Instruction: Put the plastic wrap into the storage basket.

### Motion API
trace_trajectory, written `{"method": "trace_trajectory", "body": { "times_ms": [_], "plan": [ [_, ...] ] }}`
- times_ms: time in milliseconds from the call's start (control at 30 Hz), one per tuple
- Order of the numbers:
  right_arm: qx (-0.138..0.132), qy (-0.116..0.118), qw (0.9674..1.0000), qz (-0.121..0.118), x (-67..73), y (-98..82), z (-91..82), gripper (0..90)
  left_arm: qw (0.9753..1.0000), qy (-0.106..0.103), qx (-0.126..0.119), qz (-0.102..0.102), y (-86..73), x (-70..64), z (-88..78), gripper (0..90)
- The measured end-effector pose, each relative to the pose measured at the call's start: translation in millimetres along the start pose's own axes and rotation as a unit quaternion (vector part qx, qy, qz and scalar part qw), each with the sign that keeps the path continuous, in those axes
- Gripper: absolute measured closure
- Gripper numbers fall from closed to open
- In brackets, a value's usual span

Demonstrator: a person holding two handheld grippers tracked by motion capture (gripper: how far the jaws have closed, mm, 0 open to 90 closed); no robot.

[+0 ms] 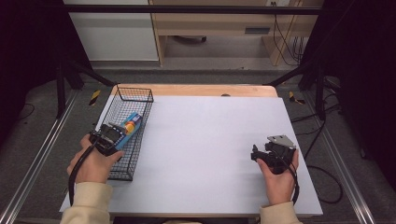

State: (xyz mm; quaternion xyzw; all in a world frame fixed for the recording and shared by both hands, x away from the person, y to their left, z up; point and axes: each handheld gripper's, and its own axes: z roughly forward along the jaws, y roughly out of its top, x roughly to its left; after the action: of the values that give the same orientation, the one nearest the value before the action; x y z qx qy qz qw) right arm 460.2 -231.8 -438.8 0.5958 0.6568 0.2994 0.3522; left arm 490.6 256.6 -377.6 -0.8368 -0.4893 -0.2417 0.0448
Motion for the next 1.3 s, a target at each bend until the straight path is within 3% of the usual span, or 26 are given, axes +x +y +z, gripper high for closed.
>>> {"method": "trace_trajectory", "body": {
  "times_ms": [167,333,433,567,800,1033,1133,1167,1200,1233,1300],
  "plan": [
    [0.000,0.000,1.0000,-0.002,0.0,-0.2,-0.2,8.3,0.9991,0.015,-0.040,-0.003,-4.4,-3.3,-21.6,19.3],
    [-0.002,0.001,1.0000,-0.004,-0.1,-0.1,-1.2,8.0,0.9956,0.024,-0.089,-0.014,-8.8,-4.7,-48.4,10.7],
    [-0.005,0.003,1.0000,-0.006,0.9,0.4,-2.4,6.7,0.9914,0.015,-0.129,-0.018,-9.2,-7.0,-63.6,8.0],
    [-0.008,0.006,0.9999,-0.007,1.3,0.8,-3.1,5.7,0.9834,-0.020,-0.179,-0.020,-7.9,-10.7,-75.1,6.8],
    [-0.014,0.010,0.9998,-0.005,0.4,1.2,-5.0,5.2,0.9822,-0.022,-0.186,-0.007,-2.5,-12.0,-78.8,6.5],
    [-0.020,0.015,0.9996,-0.013,0.3,1.1,-6.4,4.7,0.9768,-0.040,-0.211,0.003,-0.6,-14.6,-82.2,5.3],
    [-0.024,0.020,0.9994,-0.012,0.1,1.2,-7.3,4.7,0.9765,-0.036,-0.212,0.018,0.4,-16.2,-82.0,5.3],
    [-0.026,0.019,0.9994,-0.013,-0.1,0.9,-7.8,4.8,0.9757,-0.037,-0.215,0.021,0.9,-17.2,-82.0,5.3],
    [-0.030,0.026,0.9990,-0.018,-0.8,0.7,-9.0,4.6,0.9728,-0.046,-0.226,0.023,2.1,-18.7,-82.9,5.2],
    [-0.030,0.026,0.9990,-0.018,-0.8,0.7,-9.0,4.6,0.9728,-0.046,-0.226,0.023,2.1,-18.7,-82.9,5.2],
    [-0.033,0.029,0.9987,-0.028,-1.3,0.2,-10.5,4.3,0.9697,-0.051,-0.237,0.030,3.9,-21.9,-84.7,5.3]
  ]
}}
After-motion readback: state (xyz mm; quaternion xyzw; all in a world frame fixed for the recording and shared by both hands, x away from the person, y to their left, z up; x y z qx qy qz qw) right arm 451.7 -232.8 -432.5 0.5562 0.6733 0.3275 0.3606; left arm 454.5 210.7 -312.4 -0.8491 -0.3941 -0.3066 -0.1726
